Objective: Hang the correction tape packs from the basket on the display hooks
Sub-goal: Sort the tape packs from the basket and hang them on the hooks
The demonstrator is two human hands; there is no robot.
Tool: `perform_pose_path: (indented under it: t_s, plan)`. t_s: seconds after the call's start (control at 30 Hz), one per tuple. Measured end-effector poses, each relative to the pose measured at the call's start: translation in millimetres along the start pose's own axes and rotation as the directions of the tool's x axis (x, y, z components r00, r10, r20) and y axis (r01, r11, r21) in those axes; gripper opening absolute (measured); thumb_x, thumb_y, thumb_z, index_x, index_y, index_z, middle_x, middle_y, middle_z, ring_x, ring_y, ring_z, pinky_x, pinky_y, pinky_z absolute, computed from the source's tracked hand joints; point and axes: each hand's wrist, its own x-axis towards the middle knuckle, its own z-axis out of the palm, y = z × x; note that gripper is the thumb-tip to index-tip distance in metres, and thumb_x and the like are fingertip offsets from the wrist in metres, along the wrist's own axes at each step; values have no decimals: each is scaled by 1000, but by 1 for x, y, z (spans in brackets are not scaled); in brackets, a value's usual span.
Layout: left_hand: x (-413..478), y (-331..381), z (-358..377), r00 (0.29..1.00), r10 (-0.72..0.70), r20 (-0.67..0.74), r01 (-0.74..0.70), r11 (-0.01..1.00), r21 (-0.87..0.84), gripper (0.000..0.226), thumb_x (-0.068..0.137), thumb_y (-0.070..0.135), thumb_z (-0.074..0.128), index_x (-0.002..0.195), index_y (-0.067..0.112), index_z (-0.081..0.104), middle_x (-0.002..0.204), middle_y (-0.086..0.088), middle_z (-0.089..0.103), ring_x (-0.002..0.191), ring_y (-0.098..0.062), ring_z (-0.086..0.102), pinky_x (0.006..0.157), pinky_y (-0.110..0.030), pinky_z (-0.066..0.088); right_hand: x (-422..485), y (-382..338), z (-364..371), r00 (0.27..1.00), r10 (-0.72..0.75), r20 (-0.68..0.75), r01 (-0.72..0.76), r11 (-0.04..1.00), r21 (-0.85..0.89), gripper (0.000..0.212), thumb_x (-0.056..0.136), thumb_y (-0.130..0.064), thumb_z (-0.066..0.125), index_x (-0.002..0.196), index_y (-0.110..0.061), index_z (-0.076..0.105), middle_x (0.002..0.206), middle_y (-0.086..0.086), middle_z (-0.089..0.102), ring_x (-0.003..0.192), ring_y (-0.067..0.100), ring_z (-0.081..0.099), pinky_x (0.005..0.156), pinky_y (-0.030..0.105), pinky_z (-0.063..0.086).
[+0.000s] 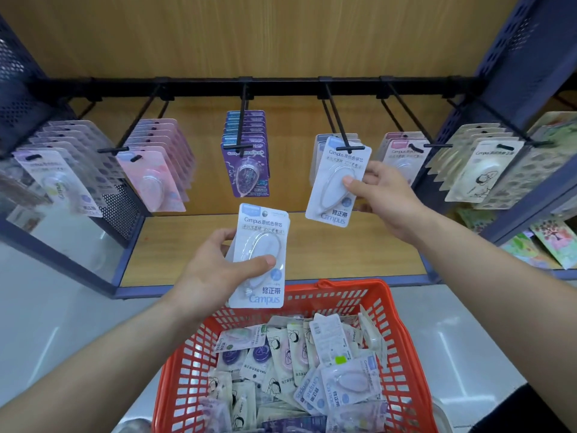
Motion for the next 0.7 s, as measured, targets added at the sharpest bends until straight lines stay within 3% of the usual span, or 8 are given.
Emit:
perform_pose_path:
  t_s: [0.23, 0.3, 0.37, 0.47, 0.57, 0.63, 0.7]
  plan:
    - [2, 1, -2, 1000, 8, -13, -8, 999, -39, 55, 75, 25, 89, 121, 28, 59, 106, 1, 78, 85, -24, 78, 81, -50, 62, 3, 12, 0, 999, -35, 16, 36, 998, -44, 30, 103, -20, 60, 132, -25, 58, 118, -8, 74, 109, 9, 70, 84, 33, 57]
    - [2, 1, -2, 1000, 16, -12, -17, 999, -49, 54, 75, 25, 89, 120, 28, 59, 105, 1, 78, 85, -24, 78, 81, -49, 62, 5, 11, 1, 998, -44, -41, 42, 998, -44, 27, 103, -24, 59, 130, -23, 60, 115, -8, 74, 104, 6, 71, 78, 27, 56]
    - [1, 3, -1, 1000, 23, -12, -23, 998, -63, 55, 74, 25, 88, 121, 28, 59, 105, 1, 78, 85, -24, 78, 80, -48, 62, 8, 11, 5, 992, -20, -128, 14, 999, -47, 28, 101, -35, 62, 125, -21, 61, 113, -6, 73, 101, 10, 71, 81, 31, 58]
    - [0, 6, 3, 999, 29, -15, -30, 994, -106, 55, 77, 24, 86, 123, 25, 56, 101, 3, 79, 82, -22, 78, 69, -38, 61, 8, 12, 9, 968, 67, -240, -102, 985, -138, 50, 92, -49, 69, 128, -17, 58, 120, -2, 68, 109, 17, 66, 97, 42, 55]
    - [-2, 10, 6, 999, 31, -23, -34, 991, -126, 67, 69, 33, 88, 127, 24, 54, 95, 7, 80, 82, -20, 78, 70, -39, 60, -10, 5, 12, 946, 43, -320, -146, 942, -303, 64, 90, -49, 71, 140, -15, 48, 132, -2, 56, 120, 19, 55, 97, 36, 48]
    - [-3, 11, 7, 999, 17, -28, -20, 991, -129, 80, 58, 41, 88, 128, 24, 54, 96, 7, 80, 84, -21, 78, 83, -48, 61, -33, -7, 17, 960, -3, -281, -91, 943, -321, 47, 92, -42, 70, 130, -19, 54, 124, -3, 60, 111, 15, 59, 89, 31, 49]
    - [-3, 11, 9, 1000, 8, -16, -10, 992, -123, 87, 55, 46, 96, 128, 26, 55, 99, 6, 80, 87, -22, 78, 89, -52, 59, -59, -17, 29, 996, 48, -80, -62, 981, -185, 20, 97, -33, 66, 112, -19, 63, 111, 2, 69, 98, 18, 67, 78, 28, 50]
